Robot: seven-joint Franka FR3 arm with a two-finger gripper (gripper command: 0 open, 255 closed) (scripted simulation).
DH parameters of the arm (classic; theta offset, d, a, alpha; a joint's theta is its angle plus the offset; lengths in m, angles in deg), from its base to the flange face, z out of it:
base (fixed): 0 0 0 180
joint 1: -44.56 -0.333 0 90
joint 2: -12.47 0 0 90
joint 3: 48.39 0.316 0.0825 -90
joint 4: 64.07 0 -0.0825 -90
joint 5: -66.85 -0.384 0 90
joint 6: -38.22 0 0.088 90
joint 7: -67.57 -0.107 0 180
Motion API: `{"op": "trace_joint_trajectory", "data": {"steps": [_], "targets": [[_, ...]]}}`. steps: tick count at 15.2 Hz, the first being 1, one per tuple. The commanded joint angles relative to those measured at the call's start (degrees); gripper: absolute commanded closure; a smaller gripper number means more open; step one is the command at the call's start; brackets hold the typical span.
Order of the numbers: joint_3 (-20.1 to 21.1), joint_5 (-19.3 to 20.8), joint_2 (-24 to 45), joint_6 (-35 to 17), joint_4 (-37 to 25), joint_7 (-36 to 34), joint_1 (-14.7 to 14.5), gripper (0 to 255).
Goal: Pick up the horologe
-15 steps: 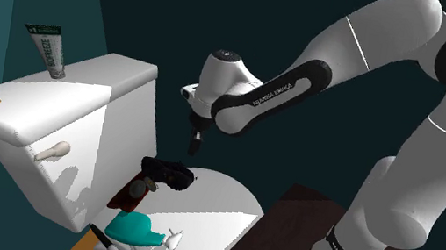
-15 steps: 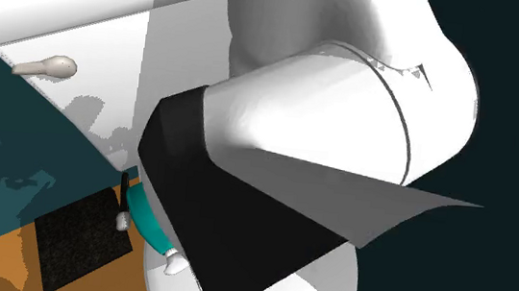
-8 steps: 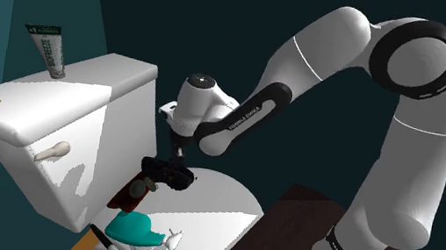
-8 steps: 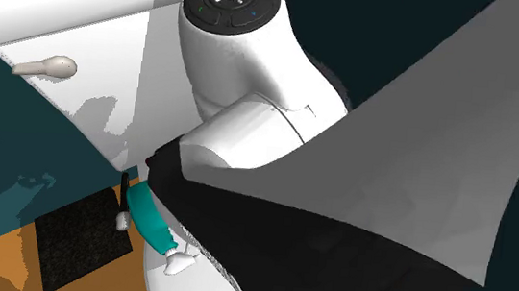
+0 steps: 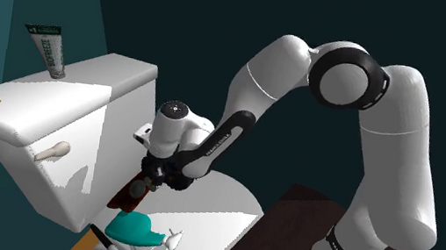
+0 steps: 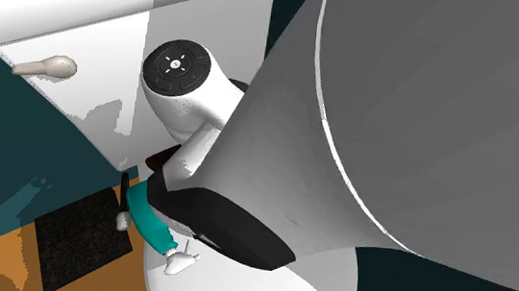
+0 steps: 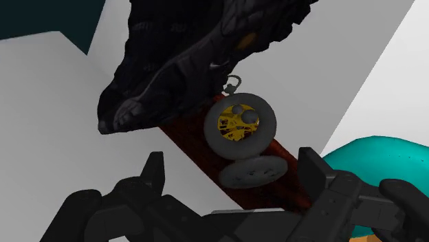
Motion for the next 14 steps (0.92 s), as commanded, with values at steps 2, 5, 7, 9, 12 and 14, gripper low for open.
{"op": "trace_joint_trajectory", "data": {"steps": [2,5,7,9,12,14], "targets": [[-1.3,2.5,5.8,-1.4,-4.9,0.3,-2.1,0],[-2.4,3.3,7.7,-2.8,-5.6,-0.6,-2.9,0],[-3.1,3.7,9.1,-3.8,-6.1,-1.2,-3.5,0],[-3.8,4.2,10.5,-4.7,-6.6,-1.8,-4.0,0],[-4.1,4.3,10.9,-5.0,-6.8,-2.0,-4.2,255],[-4.1,4.3,10.9,-4.9,-6.8,-2.0,-4.2,255]]}}
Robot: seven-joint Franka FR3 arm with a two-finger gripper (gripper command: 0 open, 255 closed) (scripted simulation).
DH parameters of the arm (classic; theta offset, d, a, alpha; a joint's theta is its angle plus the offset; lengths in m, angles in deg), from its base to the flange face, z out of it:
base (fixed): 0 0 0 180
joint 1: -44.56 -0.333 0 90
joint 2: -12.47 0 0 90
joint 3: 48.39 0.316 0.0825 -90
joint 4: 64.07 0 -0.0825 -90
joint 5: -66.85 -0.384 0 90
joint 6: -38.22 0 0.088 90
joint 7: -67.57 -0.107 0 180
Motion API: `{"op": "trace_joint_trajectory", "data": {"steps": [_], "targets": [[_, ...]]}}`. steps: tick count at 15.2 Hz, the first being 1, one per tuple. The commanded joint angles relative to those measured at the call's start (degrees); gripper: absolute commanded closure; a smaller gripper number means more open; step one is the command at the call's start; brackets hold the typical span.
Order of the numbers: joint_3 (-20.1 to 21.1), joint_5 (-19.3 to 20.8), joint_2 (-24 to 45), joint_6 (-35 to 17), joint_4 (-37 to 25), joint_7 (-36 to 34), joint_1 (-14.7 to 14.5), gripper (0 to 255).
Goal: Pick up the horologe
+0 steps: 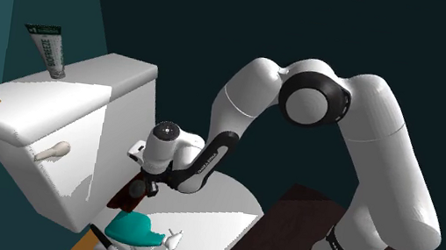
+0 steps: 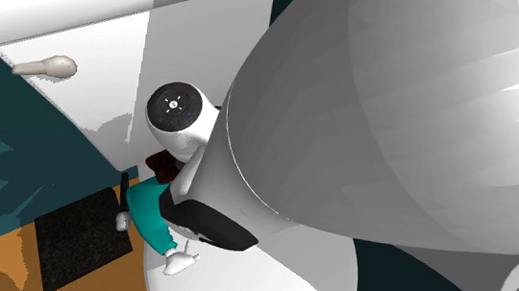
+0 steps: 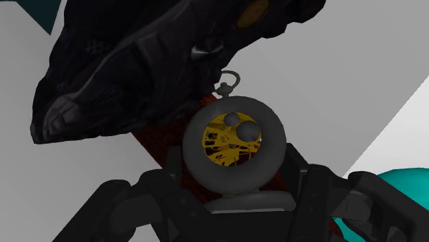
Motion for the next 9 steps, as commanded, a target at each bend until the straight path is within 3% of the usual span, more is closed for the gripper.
{"op": "trace_joint_trajectory", "data": {"steps": [1,9], "targets": [[0.0,0.0,0.1,0.0,0.0,0.0,0.0,255],[0.7,-0.4,-1.4,0.9,0.6,0.6,0.6,255]]}}
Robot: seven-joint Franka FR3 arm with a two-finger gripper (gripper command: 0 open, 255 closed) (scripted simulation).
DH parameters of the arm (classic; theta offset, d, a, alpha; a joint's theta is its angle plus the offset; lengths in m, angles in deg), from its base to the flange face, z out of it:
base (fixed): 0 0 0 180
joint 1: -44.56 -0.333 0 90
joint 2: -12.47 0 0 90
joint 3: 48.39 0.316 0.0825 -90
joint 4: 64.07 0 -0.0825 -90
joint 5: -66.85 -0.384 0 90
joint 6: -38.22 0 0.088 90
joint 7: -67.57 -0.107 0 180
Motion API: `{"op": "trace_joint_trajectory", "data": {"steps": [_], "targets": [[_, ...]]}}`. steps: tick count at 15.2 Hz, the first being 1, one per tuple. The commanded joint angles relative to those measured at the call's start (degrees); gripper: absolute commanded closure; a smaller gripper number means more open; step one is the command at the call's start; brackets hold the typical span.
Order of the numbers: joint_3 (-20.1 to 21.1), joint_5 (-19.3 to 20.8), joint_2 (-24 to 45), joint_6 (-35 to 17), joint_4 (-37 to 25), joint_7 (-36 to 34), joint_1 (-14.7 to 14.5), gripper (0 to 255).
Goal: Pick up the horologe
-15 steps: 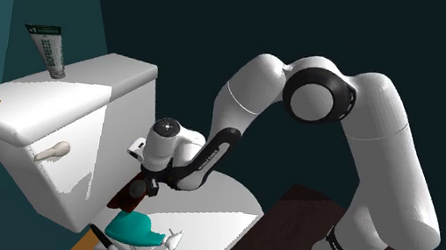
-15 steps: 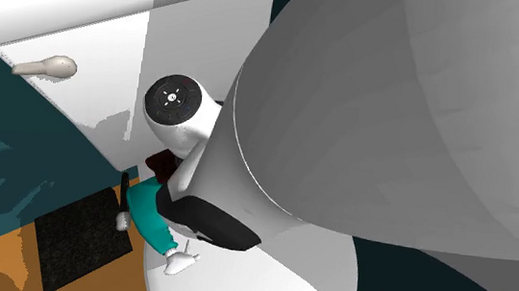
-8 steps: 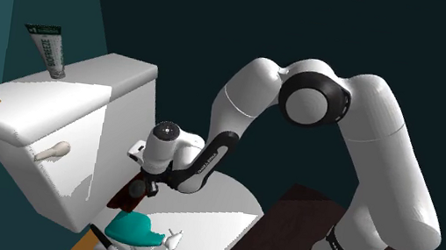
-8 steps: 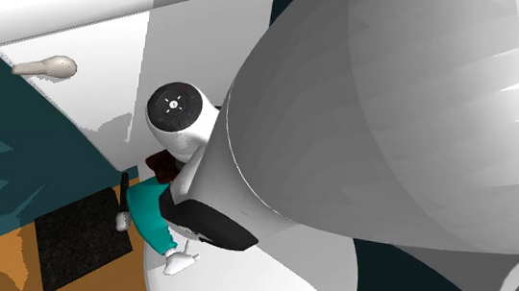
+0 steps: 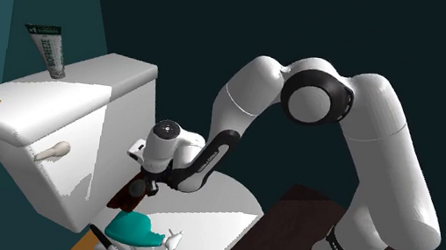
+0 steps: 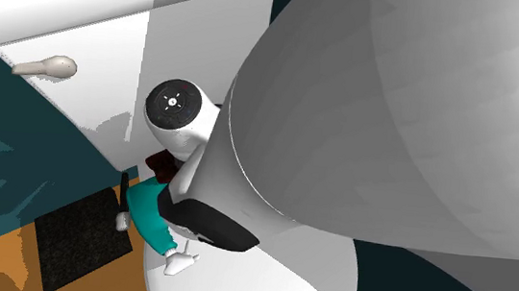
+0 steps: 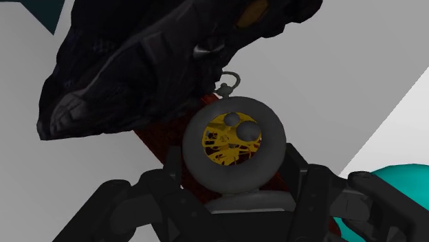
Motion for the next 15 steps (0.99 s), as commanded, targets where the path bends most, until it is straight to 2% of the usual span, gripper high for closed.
{"op": "trace_joint_trajectory", "data": {"steps": [1,15], "targets": [[0.7,-0.4,-1.2,0.9,0.4,0.6,0.6,255],[5.1,-3.9,-9.0,6.9,2.5,4.7,3.9,255]]}}
